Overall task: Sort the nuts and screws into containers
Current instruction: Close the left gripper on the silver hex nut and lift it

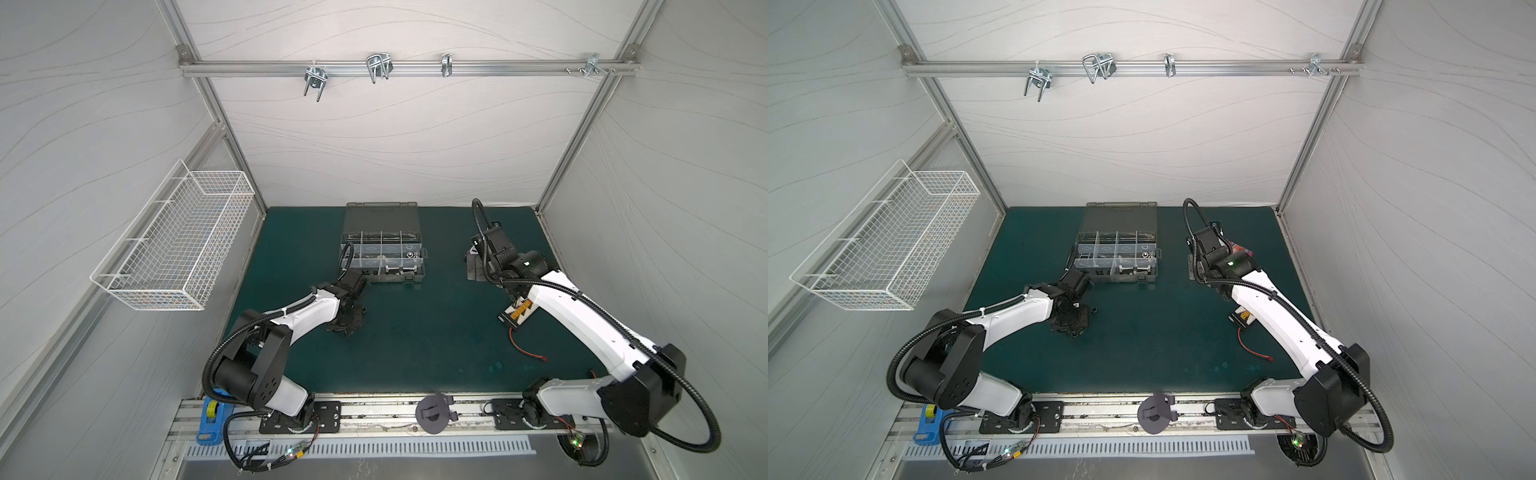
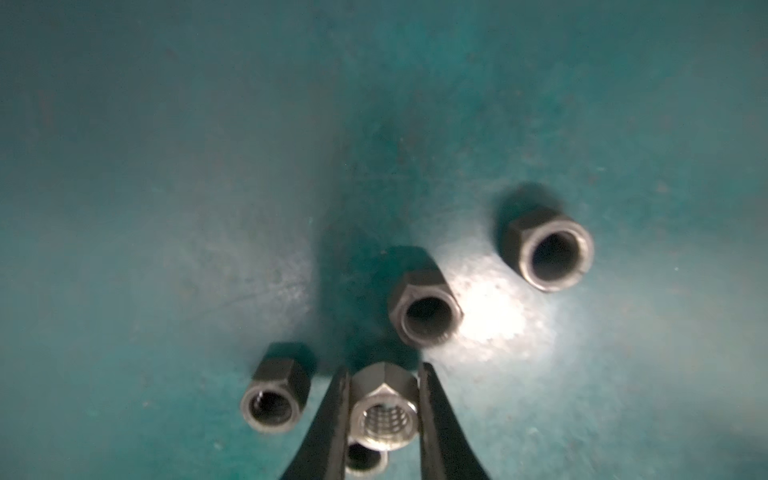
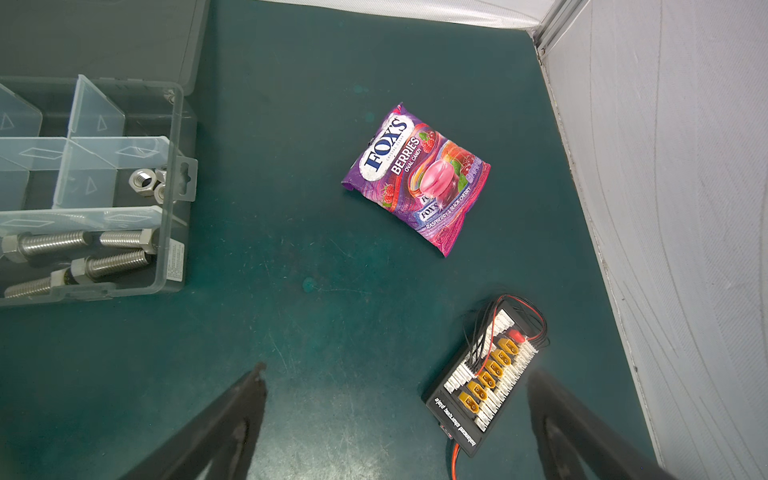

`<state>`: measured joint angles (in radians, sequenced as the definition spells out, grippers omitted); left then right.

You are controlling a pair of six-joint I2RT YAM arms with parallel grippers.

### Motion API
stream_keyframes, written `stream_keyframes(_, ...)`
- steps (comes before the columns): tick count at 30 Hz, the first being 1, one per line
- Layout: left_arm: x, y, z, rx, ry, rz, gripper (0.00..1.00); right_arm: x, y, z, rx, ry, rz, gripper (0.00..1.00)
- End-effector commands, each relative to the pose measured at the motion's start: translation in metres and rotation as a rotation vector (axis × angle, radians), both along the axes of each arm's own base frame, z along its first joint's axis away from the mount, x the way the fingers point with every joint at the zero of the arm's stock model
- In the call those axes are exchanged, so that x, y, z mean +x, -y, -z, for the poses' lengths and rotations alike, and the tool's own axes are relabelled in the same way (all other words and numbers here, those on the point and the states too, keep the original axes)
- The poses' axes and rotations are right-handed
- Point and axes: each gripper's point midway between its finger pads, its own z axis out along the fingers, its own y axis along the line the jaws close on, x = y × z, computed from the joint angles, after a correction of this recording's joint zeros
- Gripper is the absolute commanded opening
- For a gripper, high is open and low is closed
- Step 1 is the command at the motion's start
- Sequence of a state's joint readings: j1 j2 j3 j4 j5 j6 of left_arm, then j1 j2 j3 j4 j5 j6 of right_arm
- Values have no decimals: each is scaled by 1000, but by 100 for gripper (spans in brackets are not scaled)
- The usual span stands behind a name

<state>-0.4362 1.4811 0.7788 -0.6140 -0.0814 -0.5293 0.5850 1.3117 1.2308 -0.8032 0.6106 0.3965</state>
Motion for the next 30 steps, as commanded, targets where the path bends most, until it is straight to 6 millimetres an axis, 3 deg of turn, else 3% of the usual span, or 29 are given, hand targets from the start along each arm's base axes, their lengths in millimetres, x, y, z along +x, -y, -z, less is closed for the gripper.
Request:
stream_keyframes(1,10,16,-25,-50,66,6,5,-4,6,5,-2,-17,23,99)
stream_keyframes(7,39,45,-62,-133,176,39,4,-5,7,4,22,2,40,99)
stream_keyframes(17,118,106,-114,-183,343,139,4,-12,8,1,63,31,35,99)
stream_keyframes(24,176,155,-122,-236,387,196,4,-14,7,1,86,28,37,99)
stream_keyframes(30,213,189,-108,-232,387,247,4,-17,5,2,114,27,40,99)
